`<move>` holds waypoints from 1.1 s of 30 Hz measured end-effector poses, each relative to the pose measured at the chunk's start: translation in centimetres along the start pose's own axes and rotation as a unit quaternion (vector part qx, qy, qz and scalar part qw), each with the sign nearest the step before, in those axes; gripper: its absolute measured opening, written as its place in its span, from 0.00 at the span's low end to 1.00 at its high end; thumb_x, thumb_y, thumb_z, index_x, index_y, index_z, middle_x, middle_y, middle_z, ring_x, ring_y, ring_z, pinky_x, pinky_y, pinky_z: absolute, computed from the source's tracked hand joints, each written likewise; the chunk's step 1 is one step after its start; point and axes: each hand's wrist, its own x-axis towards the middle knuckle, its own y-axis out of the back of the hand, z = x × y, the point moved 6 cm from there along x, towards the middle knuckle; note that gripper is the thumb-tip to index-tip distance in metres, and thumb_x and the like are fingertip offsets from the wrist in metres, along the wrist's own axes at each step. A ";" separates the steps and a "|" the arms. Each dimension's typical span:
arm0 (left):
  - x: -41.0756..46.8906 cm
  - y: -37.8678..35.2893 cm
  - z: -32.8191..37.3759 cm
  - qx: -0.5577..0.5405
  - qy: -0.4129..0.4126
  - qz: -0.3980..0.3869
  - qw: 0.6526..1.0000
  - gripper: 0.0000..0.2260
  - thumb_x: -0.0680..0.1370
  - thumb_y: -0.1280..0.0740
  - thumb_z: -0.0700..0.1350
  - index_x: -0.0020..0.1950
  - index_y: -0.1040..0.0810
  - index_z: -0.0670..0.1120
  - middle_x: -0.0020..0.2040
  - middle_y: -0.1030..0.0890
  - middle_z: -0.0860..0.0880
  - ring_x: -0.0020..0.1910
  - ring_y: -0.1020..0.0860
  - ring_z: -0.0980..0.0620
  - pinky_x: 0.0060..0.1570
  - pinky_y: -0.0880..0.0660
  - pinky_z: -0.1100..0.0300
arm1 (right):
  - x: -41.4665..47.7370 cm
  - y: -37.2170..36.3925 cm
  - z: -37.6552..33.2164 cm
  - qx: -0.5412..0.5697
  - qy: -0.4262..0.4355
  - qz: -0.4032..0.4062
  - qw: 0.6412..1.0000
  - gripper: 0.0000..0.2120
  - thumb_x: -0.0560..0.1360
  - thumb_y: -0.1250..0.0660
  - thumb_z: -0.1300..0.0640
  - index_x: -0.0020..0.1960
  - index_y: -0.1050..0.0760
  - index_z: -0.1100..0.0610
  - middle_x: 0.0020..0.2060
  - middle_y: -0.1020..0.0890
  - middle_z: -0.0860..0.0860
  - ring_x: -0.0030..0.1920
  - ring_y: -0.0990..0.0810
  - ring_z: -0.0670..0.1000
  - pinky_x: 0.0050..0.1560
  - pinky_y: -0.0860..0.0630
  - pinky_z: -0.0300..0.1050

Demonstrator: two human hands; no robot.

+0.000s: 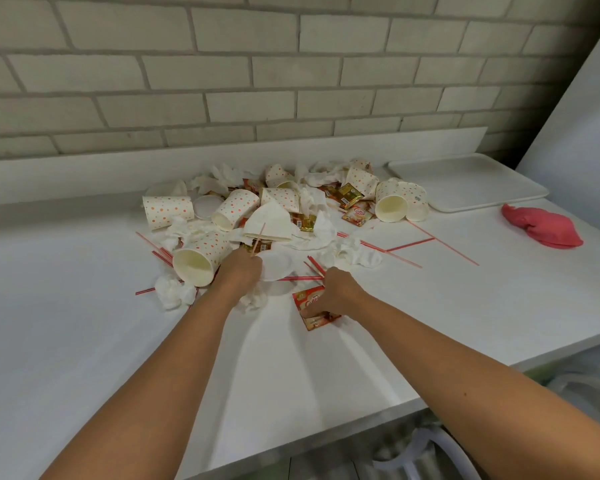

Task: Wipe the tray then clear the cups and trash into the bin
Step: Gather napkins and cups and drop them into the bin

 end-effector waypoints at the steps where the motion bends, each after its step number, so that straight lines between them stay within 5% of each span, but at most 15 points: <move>1: 0.0 0.1 -0.1 -0.005 -0.002 -0.011 1.000 0.15 0.80 0.46 0.41 0.59 0.27 0.33 0.56 0.24 0.33 0.42 0.31 0.45 0.41 0.35 0.56 | 0.0 0.0 0.0 0.003 0.002 0.004 1.000 0.30 0.64 0.23 0.48 0.58 0.31 0.59 0.50 0.24 0.52 0.50 0.24 0.51 0.47 0.27 0.42; 3: -0.4 0.0 -0.5 0.002 -0.006 -0.041 0.999 0.15 0.80 0.46 0.43 0.59 0.26 0.36 0.52 0.24 0.36 0.40 0.31 0.46 0.38 0.34 0.57 | 0.2 0.2 0.2 0.005 0.014 0.027 1.000 0.19 0.65 0.23 0.51 0.46 0.30 0.56 0.45 0.23 0.52 0.45 0.24 0.50 0.41 0.27 0.40; 6: -1.0 -0.3 -1.2 0.064 -0.031 -0.079 0.994 0.15 0.80 0.43 0.46 0.60 0.27 0.38 0.59 0.26 0.36 0.50 0.26 0.42 0.45 0.27 0.52 | -0.1 1.6 0.2 0.030 0.043 0.037 0.998 0.16 0.68 0.25 0.54 0.35 0.33 0.54 0.34 0.28 0.48 0.35 0.29 0.46 0.30 0.35 0.36; 9: -1.4 -1.1 -2.0 0.140 -0.055 -0.108 0.983 0.14 0.79 0.38 0.50 0.54 0.25 0.39 0.58 0.28 0.41 0.54 0.26 0.44 0.50 0.30 0.55 | -0.4 4.2 0.6 0.088 0.038 0.021 0.995 0.12 0.70 0.27 0.54 0.48 0.25 0.59 0.40 0.23 0.51 0.43 0.24 0.50 0.35 0.29 0.37; 13: -1.7 -1.4 -2.2 0.155 -0.075 -0.114 0.978 0.10 0.76 0.33 0.50 0.47 0.27 0.44 0.52 0.27 0.45 0.50 0.26 0.47 0.46 0.33 0.59 | -0.9 6.6 2.0 0.086 -0.005 0.012 0.996 0.20 0.74 0.32 0.51 0.62 0.29 0.57 0.55 0.21 0.53 0.52 0.23 0.52 0.52 0.24 0.44; 15: -1.9 -1.4 -2.0 0.146 -0.073 -0.111 0.980 0.09 0.76 0.33 0.48 0.46 0.28 0.44 0.48 0.26 0.46 0.47 0.28 0.49 0.44 0.34 0.60 | -1.3 6.7 2.7 0.029 -0.011 0.011 0.999 0.23 0.75 0.32 0.52 0.67 0.33 0.58 0.60 0.24 0.54 0.51 0.25 0.51 0.51 0.26 0.42; 20: -2.3 -1.7 -1.7 0.137 -0.042 -0.086 0.986 0.11 0.77 0.34 0.47 0.54 0.28 0.41 0.51 0.26 0.45 0.49 0.29 0.49 0.44 0.34 0.61 | -1.8 3.3 4.7 -0.031 -0.020 -0.037 0.999 0.29 0.68 0.25 0.50 0.62 0.32 0.59 0.59 0.24 0.55 0.49 0.26 0.51 0.47 0.29 0.41; 27: -3.2 -3.0 -0.8 0.107 0.000 -0.056 0.993 0.18 0.79 0.36 0.45 0.65 0.31 0.39 0.65 0.28 0.42 0.63 0.29 0.43 0.55 0.31 0.56 | -2.1 3.1 6.2 -0.035 0.007 -0.010 0.999 0.27 0.72 0.29 0.49 0.65 0.31 0.59 0.62 0.27 0.55 0.60 0.26 0.54 0.52 0.30 0.41; 31: -4.3 -4.1 1.3 0.084 -0.013 -0.041 0.996 0.08 0.79 0.36 0.45 0.51 0.29 0.40 0.51 0.24 0.43 0.54 0.26 0.43 0.46 0.32 0.56 | -2.9 4.5 8.4 0.002 -0.001 -0.006 1.000 0.26 0.73 0.29 0.53 0.66 0.33 0.61 0.61 0.27 0.56 0.56 0.25 0.54 0.57 0.26 0.45; 33: -5.2 -5.2 3.5 0.065 -0.038 -0.036 0.996 0.08 0.79 0.37 0.45 0.47 0.31 0.41 0.43 0.27 0.45 0.48 0.27 0.44 0.43 0.33 0.56 | -3.6 5.9 10.2 0.053 -0.014 -0.004 0.998 0.24 0.73 0.29 0.55 0.65 0.33 0.60 0.57 0.26 0.55 0.49 0.25 0.51 0.51 0.24 0.44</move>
